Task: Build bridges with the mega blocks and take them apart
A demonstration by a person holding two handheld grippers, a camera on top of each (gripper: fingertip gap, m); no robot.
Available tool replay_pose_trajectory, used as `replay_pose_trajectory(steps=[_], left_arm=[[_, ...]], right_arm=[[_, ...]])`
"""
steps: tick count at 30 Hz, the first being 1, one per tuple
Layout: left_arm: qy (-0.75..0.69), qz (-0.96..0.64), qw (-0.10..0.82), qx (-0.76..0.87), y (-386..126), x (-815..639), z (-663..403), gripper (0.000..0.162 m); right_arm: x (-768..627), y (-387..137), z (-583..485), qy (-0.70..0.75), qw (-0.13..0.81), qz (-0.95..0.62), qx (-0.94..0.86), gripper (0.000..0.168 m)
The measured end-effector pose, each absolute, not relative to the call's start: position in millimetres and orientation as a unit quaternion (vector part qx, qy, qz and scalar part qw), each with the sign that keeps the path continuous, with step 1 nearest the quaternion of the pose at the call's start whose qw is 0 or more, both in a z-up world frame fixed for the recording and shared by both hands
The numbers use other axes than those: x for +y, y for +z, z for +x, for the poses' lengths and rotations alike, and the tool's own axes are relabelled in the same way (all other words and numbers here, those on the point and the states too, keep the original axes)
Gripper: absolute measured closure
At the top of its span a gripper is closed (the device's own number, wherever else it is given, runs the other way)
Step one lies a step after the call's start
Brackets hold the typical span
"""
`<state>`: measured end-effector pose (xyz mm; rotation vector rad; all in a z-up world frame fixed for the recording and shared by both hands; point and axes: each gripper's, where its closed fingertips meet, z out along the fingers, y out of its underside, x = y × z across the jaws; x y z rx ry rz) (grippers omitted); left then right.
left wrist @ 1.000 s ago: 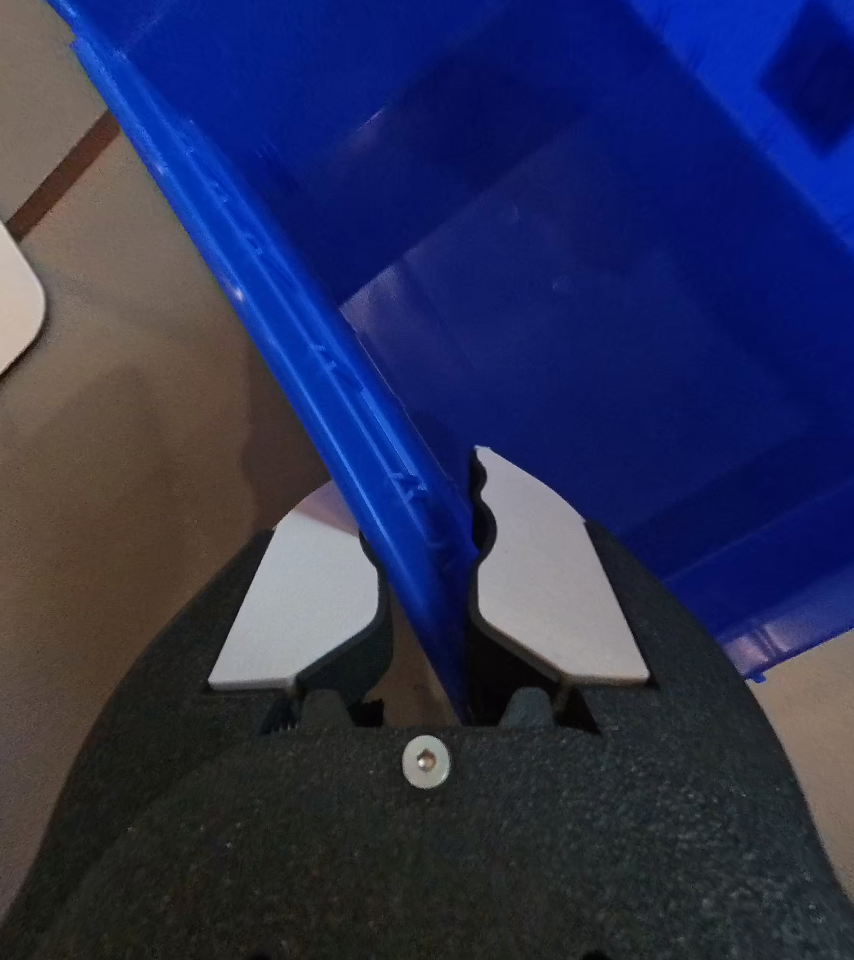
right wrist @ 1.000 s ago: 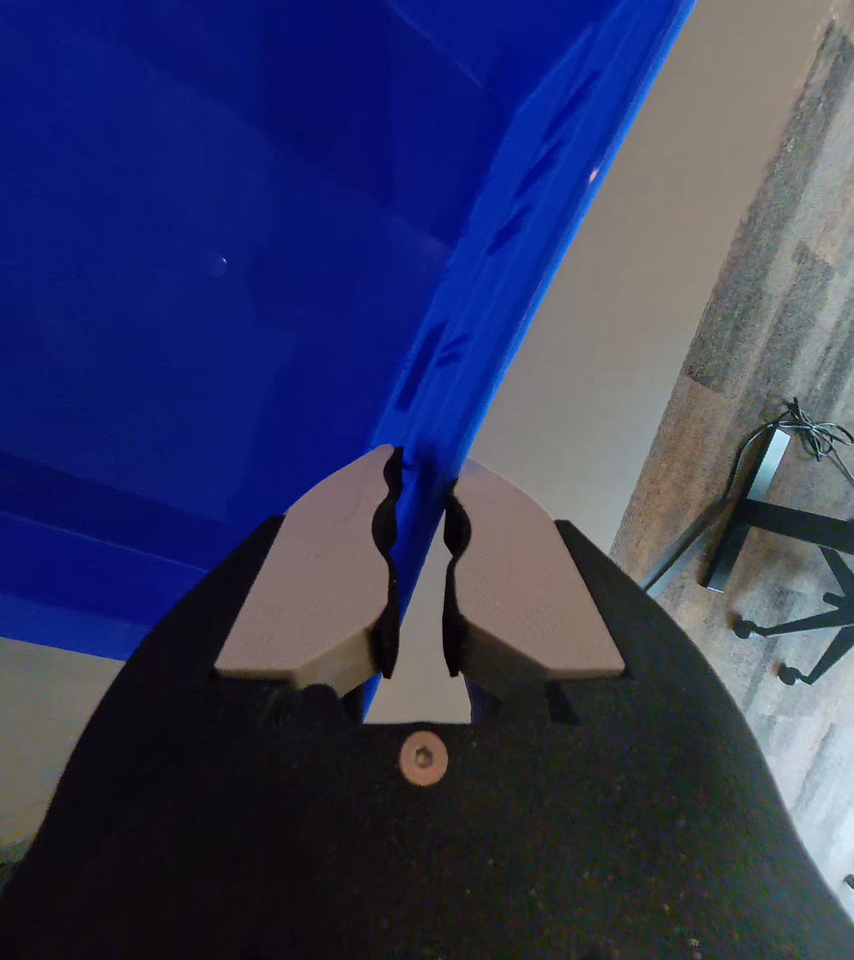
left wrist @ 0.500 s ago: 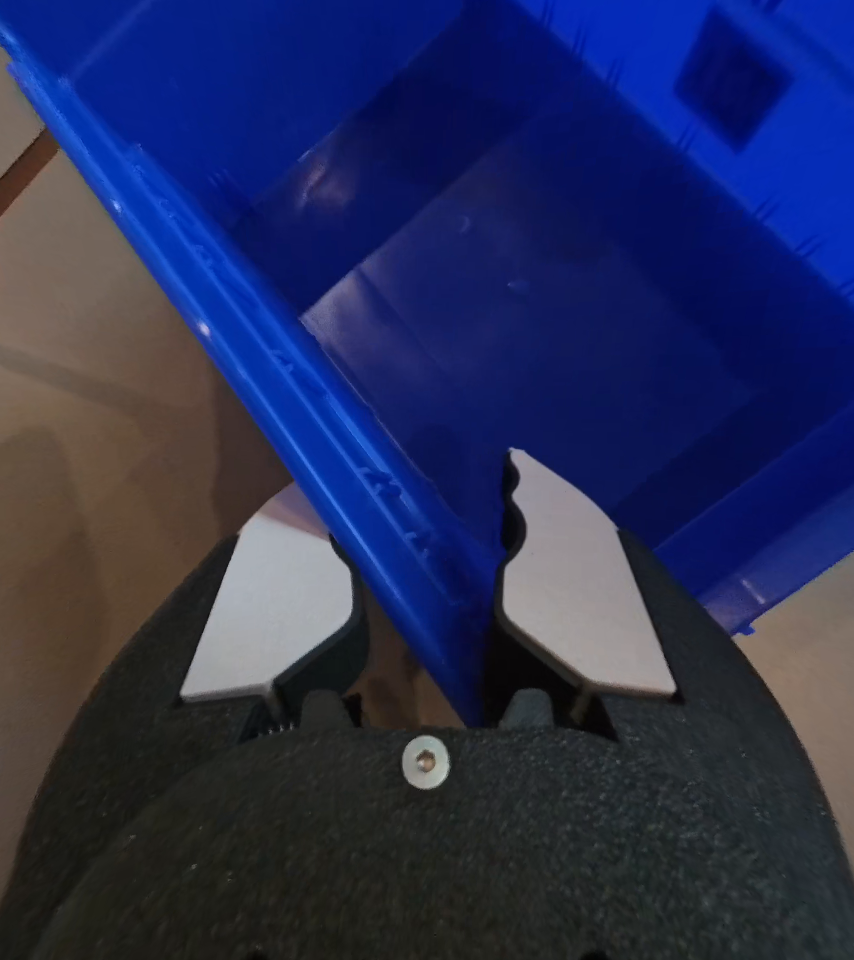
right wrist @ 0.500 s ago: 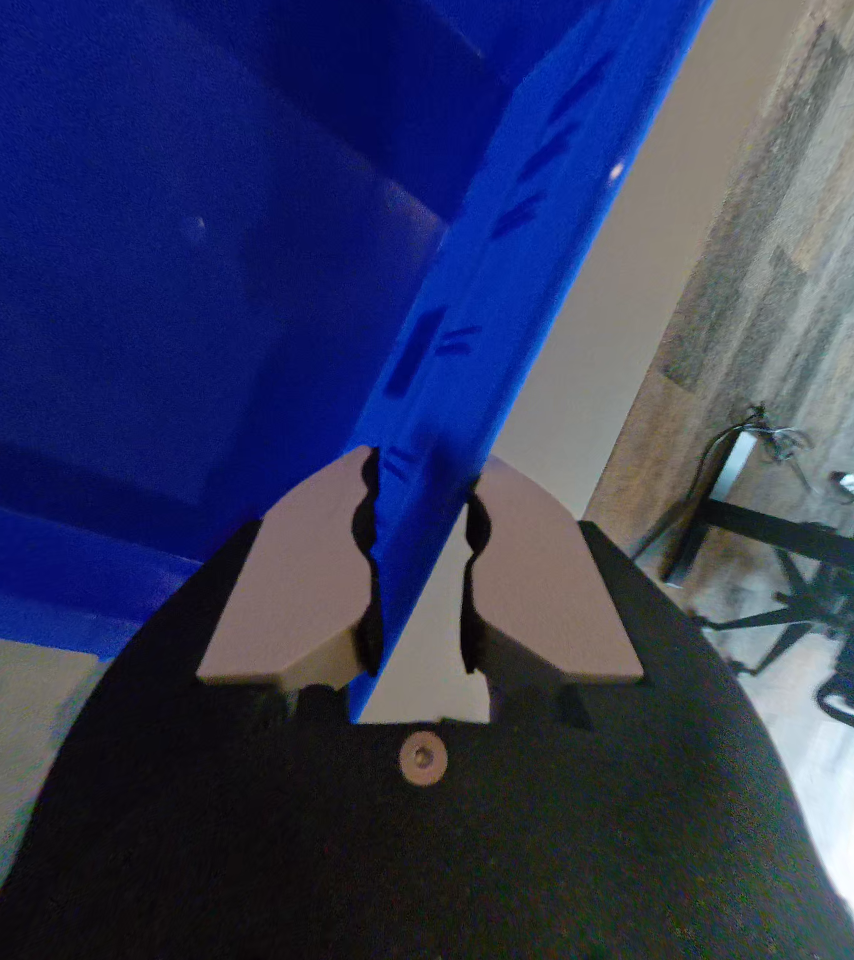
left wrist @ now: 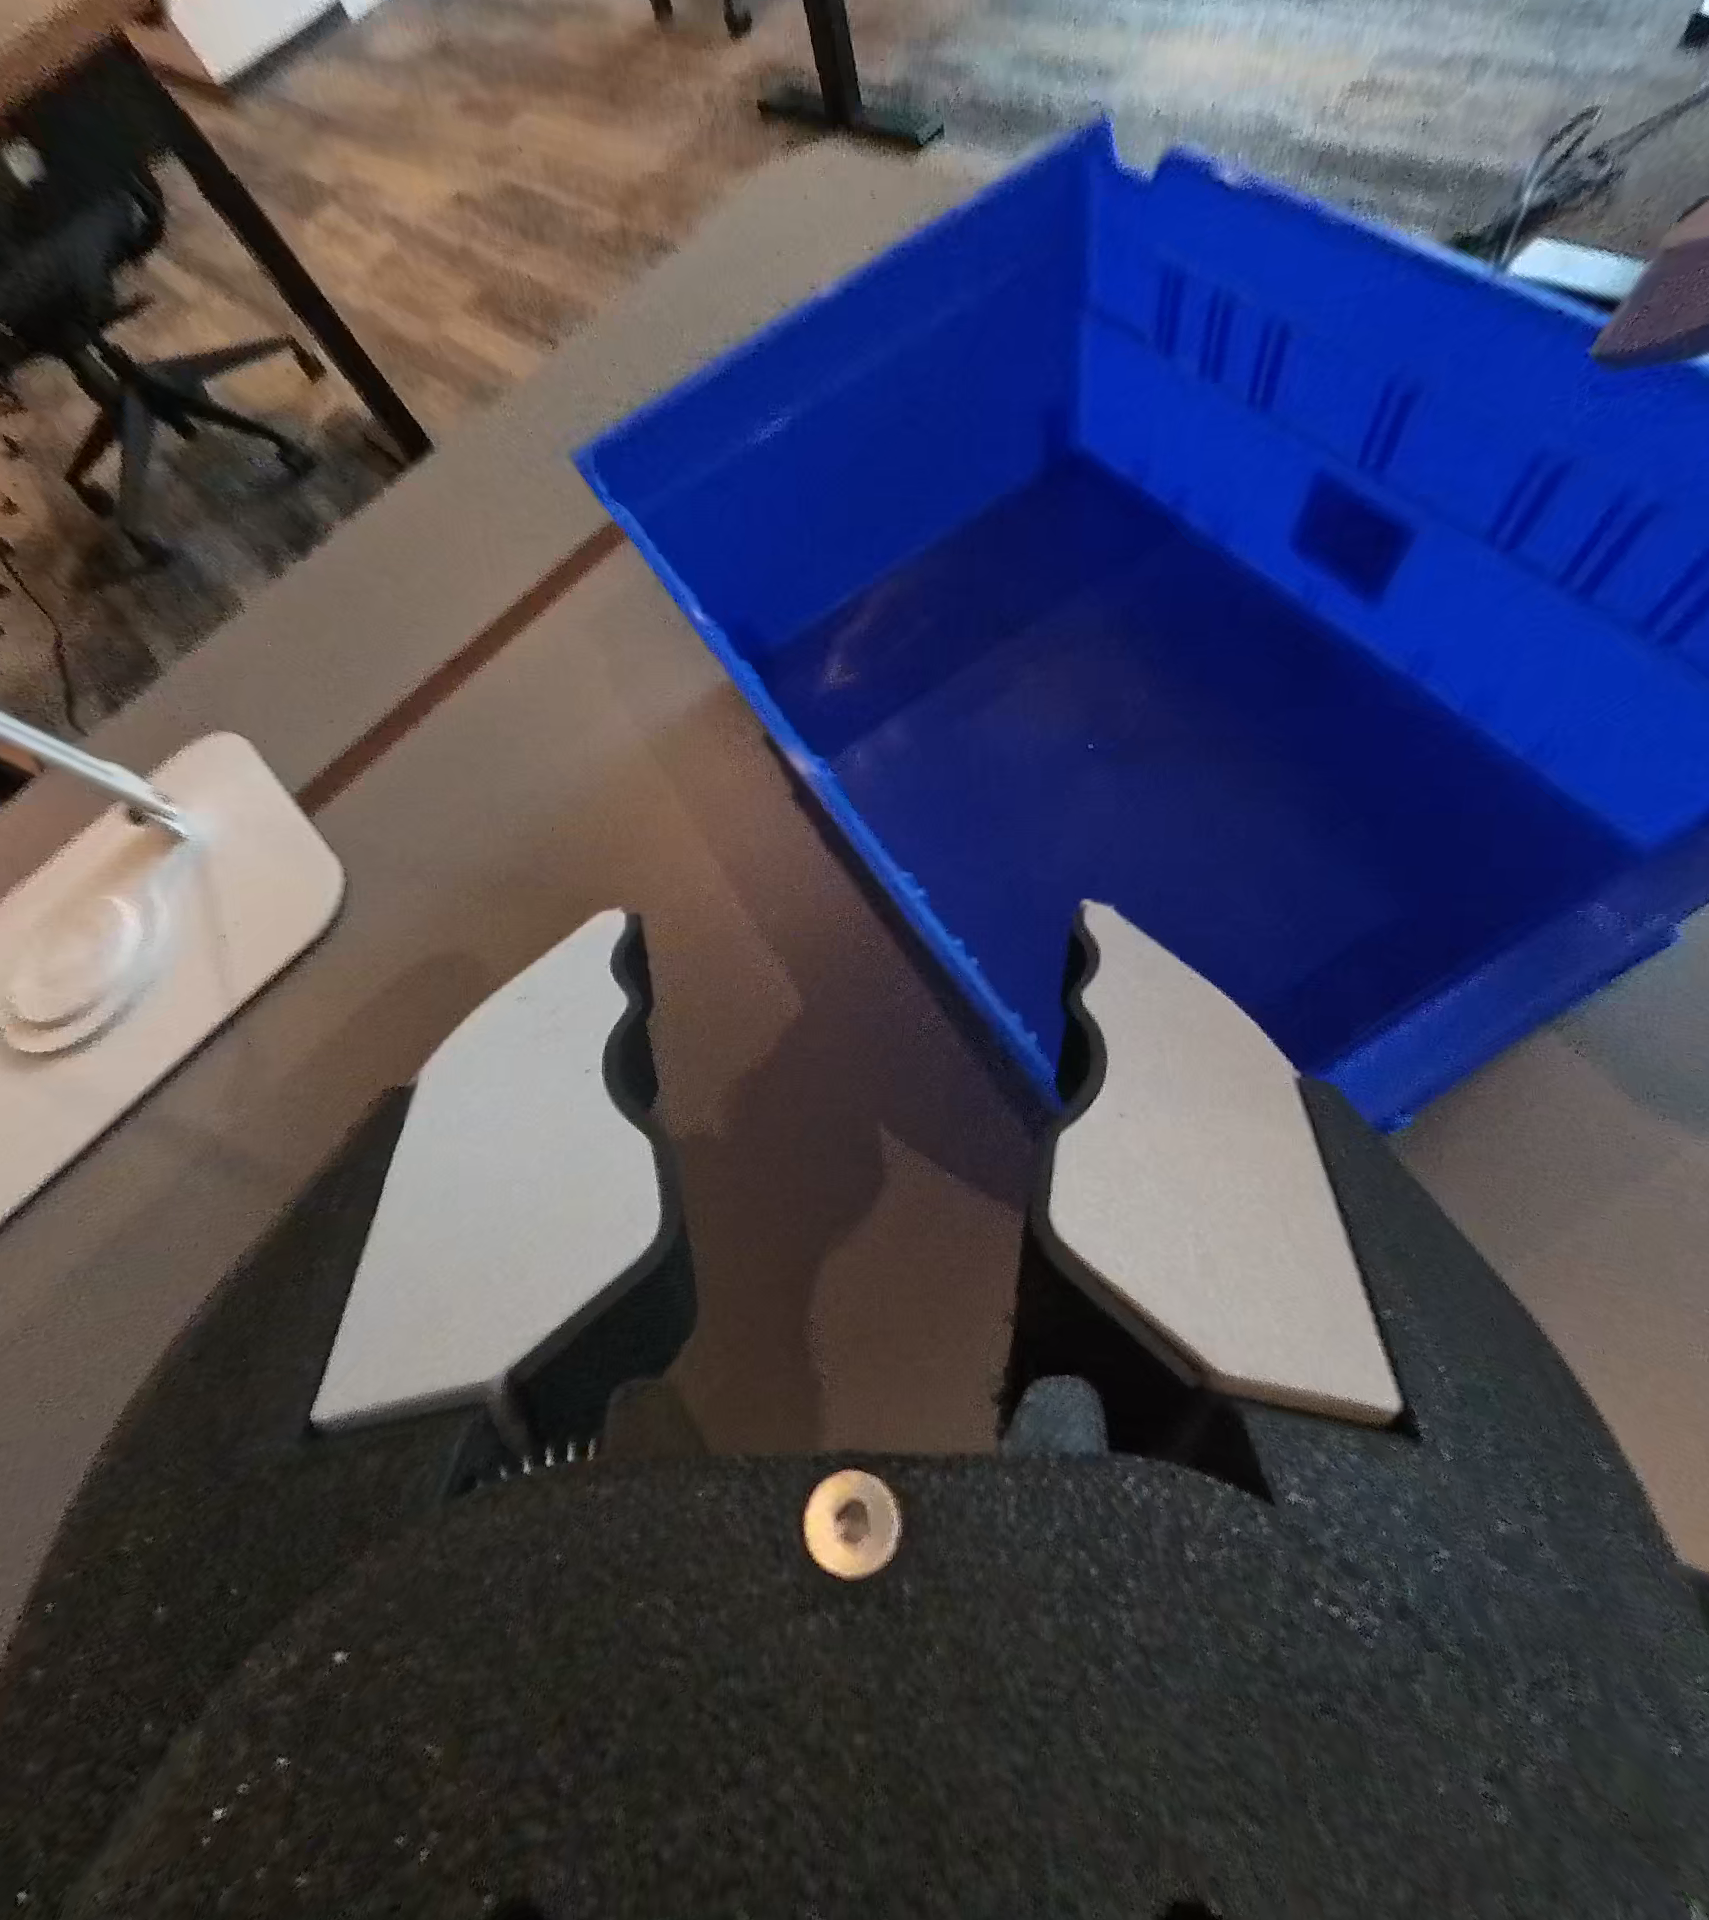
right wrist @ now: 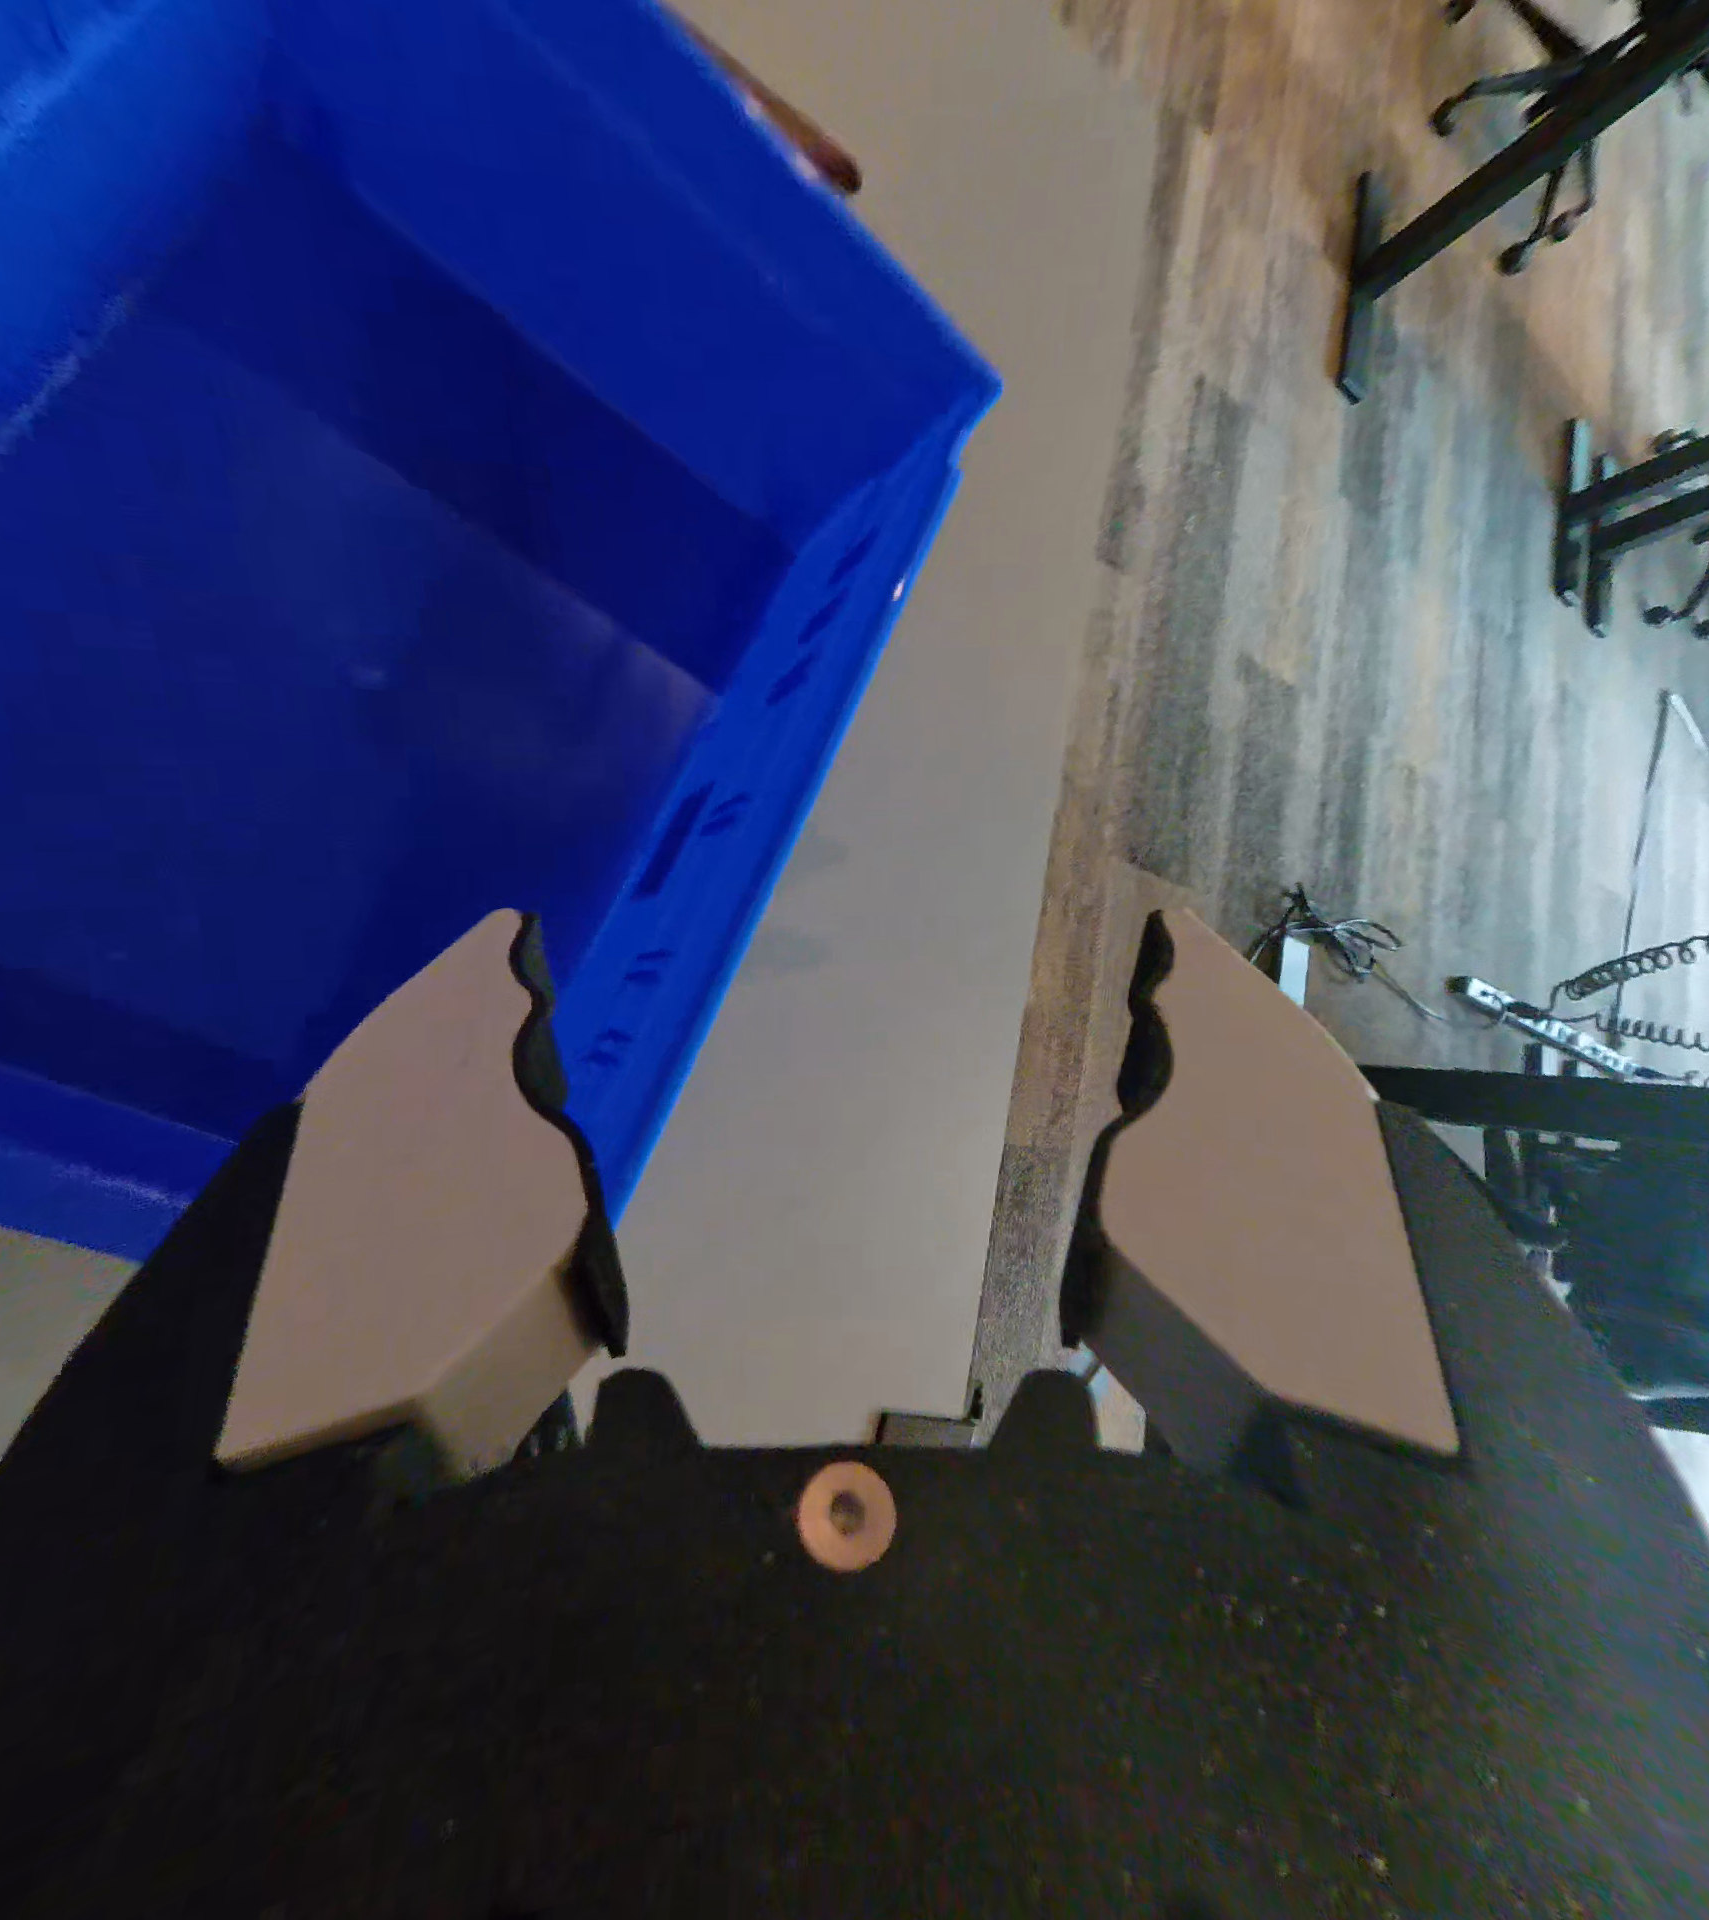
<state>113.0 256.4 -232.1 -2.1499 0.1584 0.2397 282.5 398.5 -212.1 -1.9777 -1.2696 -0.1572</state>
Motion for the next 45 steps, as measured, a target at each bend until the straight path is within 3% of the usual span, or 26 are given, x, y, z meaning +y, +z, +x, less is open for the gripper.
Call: replay_pose_trajectory(steps=[8, 14, 23, 37, 45], left_arm=[[0.063, -0.825, 0.558, 0.070, -161, 202, 70, 0.086], [0.023, -0.759, 0.646, 0.074, -95, 157, 23, 0.089], [0.084, -0.684, 0.723, 0.050, -28, 78, -88, 0.100], [0.148, -0.692, 0.706, -0.007, -41, 11, -208, 0.114], [0.169, -0.706, 0.687, -0.023, -51, 7, -229, 0.116]], right_arm=[[341, -151, 214, 0.032, 0.471, -0.731, -0.493, 0.063], [290, -126, 138, 0.117, 0.490, -0.684, -0.527, 0.073], [221, -73, 30, 0.215, 0.521, -0.595, -0.573, 0.081], [203, -66, -51, 0.302, 0.542, -0.558, -0.550, 0.080], [234, -83, -52, 0.255, 0.558, -0.577, -0.539, 0.081]])
